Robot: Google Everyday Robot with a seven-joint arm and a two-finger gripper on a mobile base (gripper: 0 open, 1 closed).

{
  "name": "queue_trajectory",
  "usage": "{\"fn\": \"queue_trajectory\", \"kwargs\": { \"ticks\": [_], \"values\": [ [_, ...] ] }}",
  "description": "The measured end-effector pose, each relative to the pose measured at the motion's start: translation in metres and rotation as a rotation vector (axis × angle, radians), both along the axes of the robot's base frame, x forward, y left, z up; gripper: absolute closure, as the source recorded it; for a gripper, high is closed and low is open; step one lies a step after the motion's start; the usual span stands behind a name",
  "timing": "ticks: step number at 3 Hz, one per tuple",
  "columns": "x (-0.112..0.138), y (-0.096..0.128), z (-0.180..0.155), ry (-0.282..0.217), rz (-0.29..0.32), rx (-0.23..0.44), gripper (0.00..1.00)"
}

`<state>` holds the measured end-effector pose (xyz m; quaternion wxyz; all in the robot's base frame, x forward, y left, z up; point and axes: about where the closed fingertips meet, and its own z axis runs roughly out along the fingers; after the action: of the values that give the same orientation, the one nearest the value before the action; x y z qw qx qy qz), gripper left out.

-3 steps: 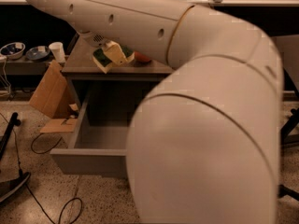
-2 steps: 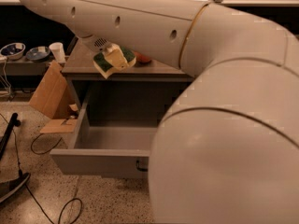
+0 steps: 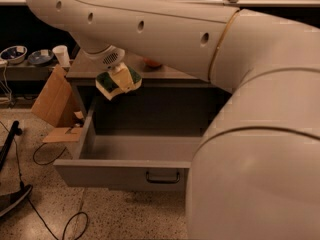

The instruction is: Place sponge into top drawer

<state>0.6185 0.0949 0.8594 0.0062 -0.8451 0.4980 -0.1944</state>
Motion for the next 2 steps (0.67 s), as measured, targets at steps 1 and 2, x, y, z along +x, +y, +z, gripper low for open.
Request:
{"fn": "queue_trajectory", "kwargs": {
  "ticks": [1,2],
  "values": [
    [-0.006,0.008,-0.016,0.063,0.036,0.047,1.00],
    [-0.009,0.018,-0.031,0.111,0.069,0.118,1.00]
  ]
}}
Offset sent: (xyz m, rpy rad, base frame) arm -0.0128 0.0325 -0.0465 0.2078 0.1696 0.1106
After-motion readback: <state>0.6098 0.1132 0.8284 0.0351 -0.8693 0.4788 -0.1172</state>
